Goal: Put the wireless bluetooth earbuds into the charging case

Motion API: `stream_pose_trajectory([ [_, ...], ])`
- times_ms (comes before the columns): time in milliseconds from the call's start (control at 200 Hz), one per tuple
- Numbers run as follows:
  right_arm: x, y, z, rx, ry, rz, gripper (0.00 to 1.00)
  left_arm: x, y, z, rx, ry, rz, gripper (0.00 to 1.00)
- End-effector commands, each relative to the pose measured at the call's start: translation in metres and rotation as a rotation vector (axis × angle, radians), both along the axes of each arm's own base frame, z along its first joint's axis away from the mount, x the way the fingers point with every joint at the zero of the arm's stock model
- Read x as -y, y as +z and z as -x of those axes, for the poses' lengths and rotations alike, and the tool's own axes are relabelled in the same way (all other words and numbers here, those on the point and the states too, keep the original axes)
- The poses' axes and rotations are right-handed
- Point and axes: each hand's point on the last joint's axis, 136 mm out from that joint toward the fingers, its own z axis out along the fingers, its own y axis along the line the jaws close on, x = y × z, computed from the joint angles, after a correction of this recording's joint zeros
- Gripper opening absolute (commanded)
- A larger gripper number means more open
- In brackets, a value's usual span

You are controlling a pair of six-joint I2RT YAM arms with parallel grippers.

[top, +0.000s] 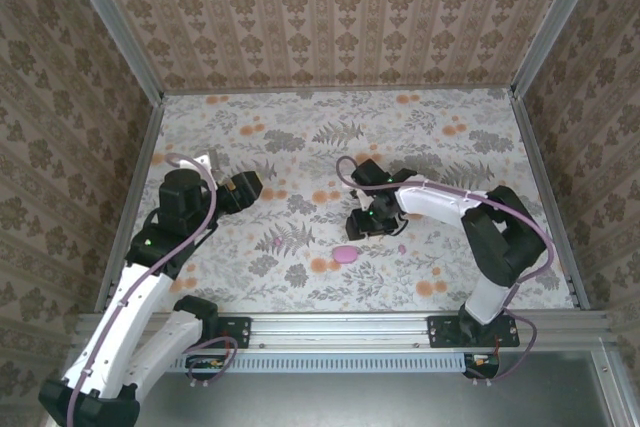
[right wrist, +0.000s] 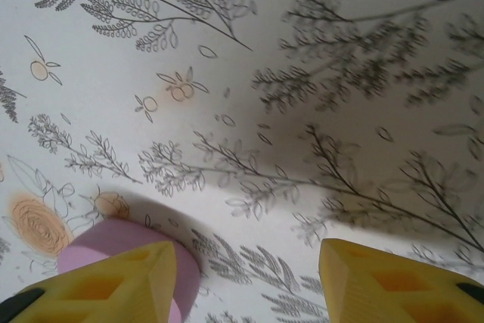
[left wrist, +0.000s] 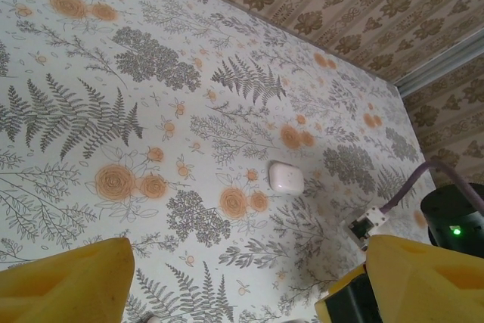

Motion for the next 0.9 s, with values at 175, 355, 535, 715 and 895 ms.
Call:
stream_pose_trajectory([
  [175, 0.006, -0.018, 0.027, -0.05, 0.126, 0.115, 0.54, 0.003, 0.004, -0.003, 0.0, -0.01, 0.009, 0.84],
  [355, -0.001, -0.015, 0.052, -0.072, 0.176, 0.118, 0.54, 0.005, 0.003, -0.003, -0.002, -0.018, 0.013, 0.85],
  [535, -0.012, -0.014, 0.072, -0.089, 0.217, 0.107, 0.55, 0.004, 0.004, -0.001, 0.0, -0.018, 0.018, 0.85],
  [715, -0.032, -0.008, 0.08, -0.082, 0.294, 0.09, 0.55, 0.003, 0.006, 0.002, 0.004, -0.014, 0.026, 0.84],
  [895, -0.054, -0.001, 0.085, -0.084, 0.351, 0.007, 0.58, 0.0, 0.008, 0.006, 0.014, -0.008, 0.021, 0.84],
])
